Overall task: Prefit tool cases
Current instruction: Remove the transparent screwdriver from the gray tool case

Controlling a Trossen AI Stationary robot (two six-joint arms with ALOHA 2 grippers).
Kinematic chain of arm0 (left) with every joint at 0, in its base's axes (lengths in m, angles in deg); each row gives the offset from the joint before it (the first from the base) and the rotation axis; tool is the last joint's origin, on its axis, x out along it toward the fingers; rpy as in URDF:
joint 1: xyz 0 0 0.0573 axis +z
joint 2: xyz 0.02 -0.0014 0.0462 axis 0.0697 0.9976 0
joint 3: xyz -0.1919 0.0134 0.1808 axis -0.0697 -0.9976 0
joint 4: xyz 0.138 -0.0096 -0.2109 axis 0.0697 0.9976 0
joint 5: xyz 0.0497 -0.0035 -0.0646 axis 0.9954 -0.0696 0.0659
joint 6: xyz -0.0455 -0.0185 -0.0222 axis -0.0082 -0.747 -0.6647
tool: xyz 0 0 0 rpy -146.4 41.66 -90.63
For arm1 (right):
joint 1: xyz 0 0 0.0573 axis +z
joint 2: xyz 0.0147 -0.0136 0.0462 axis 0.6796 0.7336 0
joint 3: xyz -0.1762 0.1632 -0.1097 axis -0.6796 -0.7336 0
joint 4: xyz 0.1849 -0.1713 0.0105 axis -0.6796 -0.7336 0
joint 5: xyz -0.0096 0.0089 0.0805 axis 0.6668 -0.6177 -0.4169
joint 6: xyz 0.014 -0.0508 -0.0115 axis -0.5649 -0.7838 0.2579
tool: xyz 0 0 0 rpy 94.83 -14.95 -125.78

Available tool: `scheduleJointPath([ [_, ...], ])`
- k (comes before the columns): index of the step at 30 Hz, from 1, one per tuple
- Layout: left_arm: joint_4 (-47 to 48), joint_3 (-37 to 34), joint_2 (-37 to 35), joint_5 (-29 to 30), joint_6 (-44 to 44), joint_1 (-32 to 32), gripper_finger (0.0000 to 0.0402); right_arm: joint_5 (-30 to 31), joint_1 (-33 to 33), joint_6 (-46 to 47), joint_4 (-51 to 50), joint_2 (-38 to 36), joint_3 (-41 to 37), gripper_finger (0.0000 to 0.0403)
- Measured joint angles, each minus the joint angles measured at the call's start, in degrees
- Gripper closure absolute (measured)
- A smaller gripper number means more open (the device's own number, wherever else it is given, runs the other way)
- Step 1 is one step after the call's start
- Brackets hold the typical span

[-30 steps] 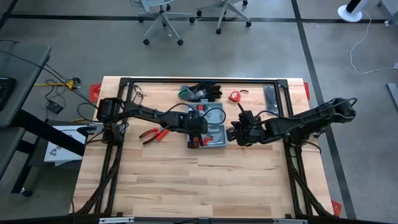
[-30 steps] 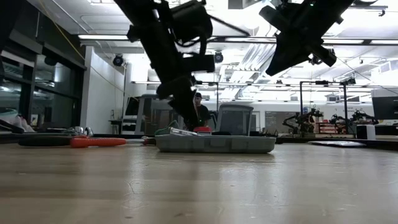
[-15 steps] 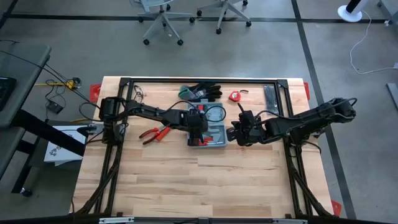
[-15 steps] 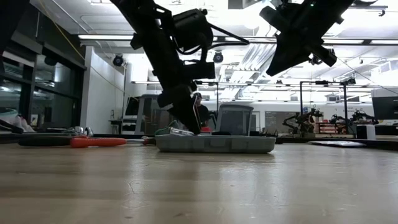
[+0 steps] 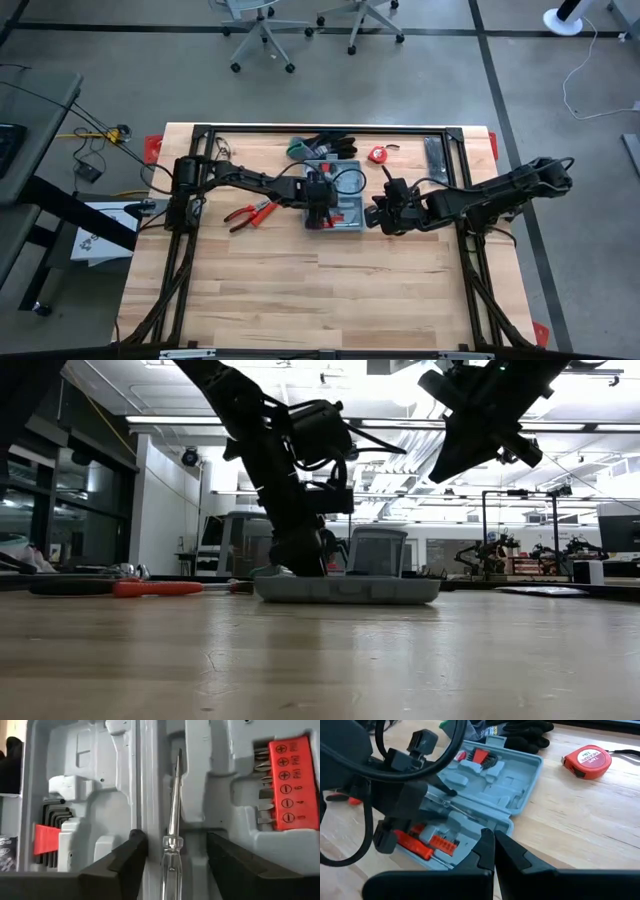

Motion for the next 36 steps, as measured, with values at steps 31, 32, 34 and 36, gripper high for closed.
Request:
scheduleJointPath([
  [31,19.1,-0.3,-15.6,-4.0,-10.4,0.8,0.0375,-0.4,0.0,0.0,-0.9,0.0,0.0,0.0402],
  [32,20.9,-0.9,-15.6,-3.8,-11.2,1.2,0.0375,-0.4,0.0,0.0,-0.9,0.0,0.0,0.0402],
  [34,22.8,-2.8,-16.1,-4.4,-12.9,2.1,0.0375,-0.4,0.0,0.0,-0.9,0.0,0.0,0.0402],
  [36,22.8,-5.8,-17.4,-4.8,-15.1,2.9,0.0375,-0.5,0.0,0.0,-0.9,0.0,0.0,0.0402],
])
